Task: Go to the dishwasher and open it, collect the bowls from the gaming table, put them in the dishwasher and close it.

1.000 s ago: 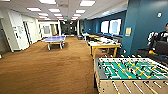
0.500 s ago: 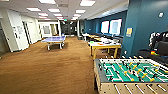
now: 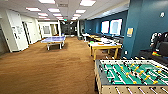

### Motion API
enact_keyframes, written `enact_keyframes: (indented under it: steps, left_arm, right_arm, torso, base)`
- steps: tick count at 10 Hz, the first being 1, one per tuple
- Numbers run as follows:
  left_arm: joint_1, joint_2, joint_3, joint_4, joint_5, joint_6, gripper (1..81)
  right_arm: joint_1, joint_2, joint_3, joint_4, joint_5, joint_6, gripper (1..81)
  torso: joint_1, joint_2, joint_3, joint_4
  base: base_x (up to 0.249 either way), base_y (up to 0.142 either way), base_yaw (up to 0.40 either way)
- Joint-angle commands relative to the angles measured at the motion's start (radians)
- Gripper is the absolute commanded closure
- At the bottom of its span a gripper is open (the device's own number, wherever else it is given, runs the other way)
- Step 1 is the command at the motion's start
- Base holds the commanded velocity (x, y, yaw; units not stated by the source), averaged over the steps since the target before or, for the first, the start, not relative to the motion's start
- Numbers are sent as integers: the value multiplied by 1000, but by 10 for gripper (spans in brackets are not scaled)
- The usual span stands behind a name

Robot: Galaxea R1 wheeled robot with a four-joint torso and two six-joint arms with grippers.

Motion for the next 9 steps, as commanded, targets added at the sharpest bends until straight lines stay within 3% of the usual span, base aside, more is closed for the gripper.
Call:
enact_keyframes:
  steps: [1,9]
  left_arm:
    - [-55,-9,1,4,43,6,10]
    - [-55,-9,1,2,43,6,10]
  right_arm:
    - [46,-2,3,-9,-45,-5,10]
    - [46,-1,3,-16,-43,-5,10]
  torso:
    - [0,0,0,0]
    - [0,0,0,0]
  base:
    - [99,0,0]
    - [99,65,0]
